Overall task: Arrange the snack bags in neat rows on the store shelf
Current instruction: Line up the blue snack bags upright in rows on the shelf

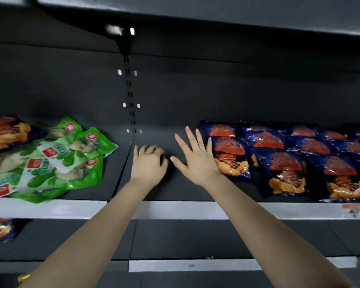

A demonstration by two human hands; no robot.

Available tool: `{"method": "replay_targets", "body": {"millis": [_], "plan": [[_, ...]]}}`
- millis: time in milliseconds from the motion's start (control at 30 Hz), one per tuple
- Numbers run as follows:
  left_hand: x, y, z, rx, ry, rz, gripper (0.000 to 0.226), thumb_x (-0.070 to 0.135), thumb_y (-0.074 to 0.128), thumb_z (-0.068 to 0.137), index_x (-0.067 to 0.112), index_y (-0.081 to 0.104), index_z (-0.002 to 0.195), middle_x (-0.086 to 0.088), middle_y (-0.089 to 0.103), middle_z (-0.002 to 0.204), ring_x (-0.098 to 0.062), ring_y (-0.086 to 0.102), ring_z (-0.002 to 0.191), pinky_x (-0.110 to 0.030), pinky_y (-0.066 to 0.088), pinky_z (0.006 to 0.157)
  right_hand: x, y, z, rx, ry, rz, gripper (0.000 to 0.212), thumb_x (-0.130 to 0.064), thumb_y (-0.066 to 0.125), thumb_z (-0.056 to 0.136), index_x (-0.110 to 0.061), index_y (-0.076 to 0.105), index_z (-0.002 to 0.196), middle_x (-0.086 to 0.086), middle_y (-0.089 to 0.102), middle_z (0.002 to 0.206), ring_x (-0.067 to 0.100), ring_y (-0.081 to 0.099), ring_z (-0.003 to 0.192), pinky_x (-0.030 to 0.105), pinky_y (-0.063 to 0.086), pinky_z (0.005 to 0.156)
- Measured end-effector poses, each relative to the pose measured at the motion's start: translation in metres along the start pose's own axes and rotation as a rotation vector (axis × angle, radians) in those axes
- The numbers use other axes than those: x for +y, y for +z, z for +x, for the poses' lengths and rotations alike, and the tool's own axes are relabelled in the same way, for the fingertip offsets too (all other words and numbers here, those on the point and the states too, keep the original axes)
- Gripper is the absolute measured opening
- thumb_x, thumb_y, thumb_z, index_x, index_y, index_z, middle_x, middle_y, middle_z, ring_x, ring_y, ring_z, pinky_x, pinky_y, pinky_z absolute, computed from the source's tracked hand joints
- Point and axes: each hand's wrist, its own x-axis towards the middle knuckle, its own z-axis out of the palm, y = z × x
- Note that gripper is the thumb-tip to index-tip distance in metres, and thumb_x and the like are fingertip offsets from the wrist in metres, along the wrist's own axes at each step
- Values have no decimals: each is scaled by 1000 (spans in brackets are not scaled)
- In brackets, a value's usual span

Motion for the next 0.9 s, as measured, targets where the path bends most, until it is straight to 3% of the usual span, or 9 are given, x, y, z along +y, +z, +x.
{"method": "replay_targets", "body": {"millis": [133, 367, 567, 733, 900], "plan": [[-59, -25, -16, 42, -126, 85, 38, 31, 45, 91, 21, 52, 128, -3, 33, 150, -26, 16, 143, -44, -1, 115, -54, 17, 25, -44, -126, 51, 64, -59, 25, 95, -36, 1, 150, -3, -19, 158, 23, -20, 144, 54, -10, 114], [-153, -80, -46, 52, -338, 170, 52, 37, 41, 94, 19, 34, 142, -4, 23, 155, -30, 9, 145, -47, -3, 117, -157, 37, 67, -63, -328, 93, 61, -57, 22, 96, -38, 2, 150, -5, -21, 157, 22, -19, 145, 54, -9, 115], [-224, -112, -73, 105, -478, 235, 50, 38, 40, 94, 21, 37, 140, -3, 27, 154, -29, 11, 144, -46, 1, 116, -238, 51, 90, -75, -455, 168, 57, -52, 23, 98, -40, 2, 149, -4, -22, 157, 22, -18, 145, 51, -12, 114], [-261, -112, -90, -42, -461, 165, 49, 43, 33, 96, 35, 26, 144, 1, 10, 159, -32, 9, 144, -45, 7, 117, -283, 60, 105, -53, -475, 191, 56, -51, 20, 98, -39, 3, 150, -4, -20, 157, 22, -18, 145, 54, -9, 113], [-266, -99, -97, 47, -452, 133, 50, 47, 28, 94, 35, 25, 142, 4, 7, 158, -26, 11, 144, -46, 2, 117, -315, 64, 133, -6, -466, 198, 56, -49, 23, 99, -38, 2, 150, -1, -19, 158, 26, -13, 146, 55, -5, 115]]}}
